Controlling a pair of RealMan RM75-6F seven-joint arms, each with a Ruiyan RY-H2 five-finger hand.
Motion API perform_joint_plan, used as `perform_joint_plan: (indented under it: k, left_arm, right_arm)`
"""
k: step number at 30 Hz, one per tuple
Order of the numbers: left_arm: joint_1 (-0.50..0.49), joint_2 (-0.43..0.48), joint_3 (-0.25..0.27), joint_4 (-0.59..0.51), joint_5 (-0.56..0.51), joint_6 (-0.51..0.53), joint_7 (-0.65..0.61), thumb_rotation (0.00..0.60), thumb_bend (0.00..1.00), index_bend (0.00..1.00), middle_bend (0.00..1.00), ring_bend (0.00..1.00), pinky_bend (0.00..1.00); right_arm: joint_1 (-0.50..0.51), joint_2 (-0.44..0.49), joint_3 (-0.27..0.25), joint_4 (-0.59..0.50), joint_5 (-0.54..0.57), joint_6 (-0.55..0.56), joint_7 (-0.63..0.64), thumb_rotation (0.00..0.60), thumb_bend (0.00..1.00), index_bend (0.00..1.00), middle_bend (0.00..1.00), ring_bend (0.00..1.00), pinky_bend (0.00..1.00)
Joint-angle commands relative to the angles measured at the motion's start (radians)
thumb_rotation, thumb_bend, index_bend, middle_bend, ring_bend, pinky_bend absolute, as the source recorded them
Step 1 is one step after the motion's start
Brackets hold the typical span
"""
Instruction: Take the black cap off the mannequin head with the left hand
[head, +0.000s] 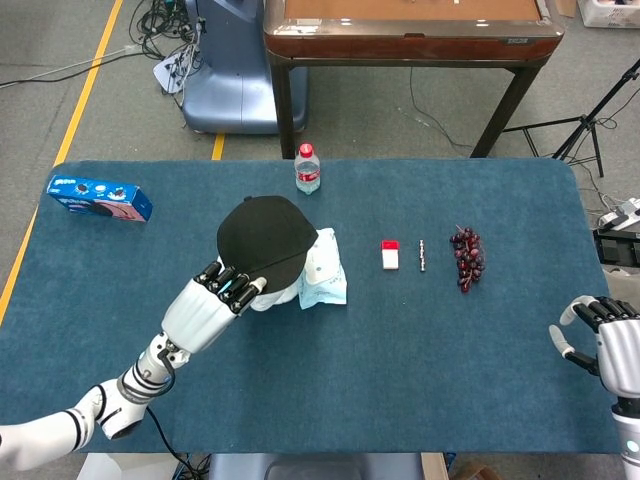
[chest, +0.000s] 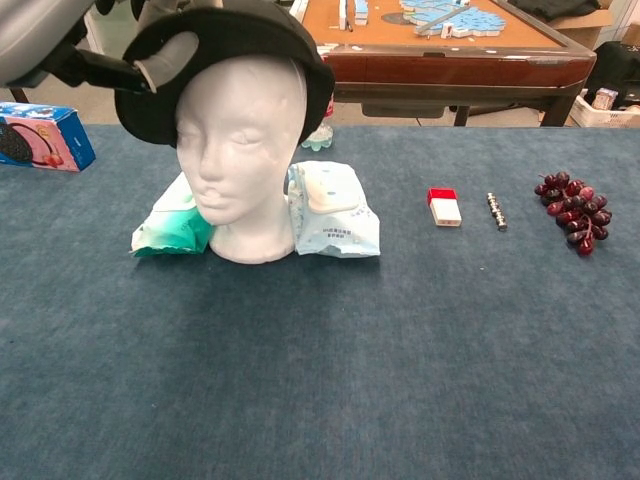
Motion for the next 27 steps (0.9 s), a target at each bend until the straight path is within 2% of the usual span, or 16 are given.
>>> perform_joint_plan:
  k: [1,11,19,27]
  left_arm:
    - [-0.007,0.009,-0.012,-0.004,-0.007,-0.002,0.006,0.600,0.56,0.65,0.75,0.61,0.67]
    - [-0.044,0.028,-0.055,-0.001,-0.044,-0.033,0.023,0.600,0.56,0.65,0.75,0.61,0.68]
    - [-0.076,0.029,-0.099,0.037,-0.097,-0.052,0.024,0.600,0.56,0.65,0.75,0.61,0.68]
    - [-0.092,0.043,-0.121,0.076,-0.134,-0.054,0.013,0.600,0.56,0.65,0.75,0.61,0.68]
  right_arm:
    - [0.001,0.000,0.000,0.000,0.001,-0.002,-0.001,0.600,0.29,0.60,0.52,0.46,0.48]
    - [0.001,0.001,0.002,0.000,0.005,-0.004,0.003,0.600,0.29,0.60,0.52,0.46,0.48]
    - [0.001,0.002,0.002,0.001,0.007,-0.006,0.007,0.600,0.29,0.60,0.52,0.46,0.48]
    - [0.003,0.001,0.001,0.001,0.007,-0.010,0.002,0.600,0.29,0.60,0.52,0.46,0.48]
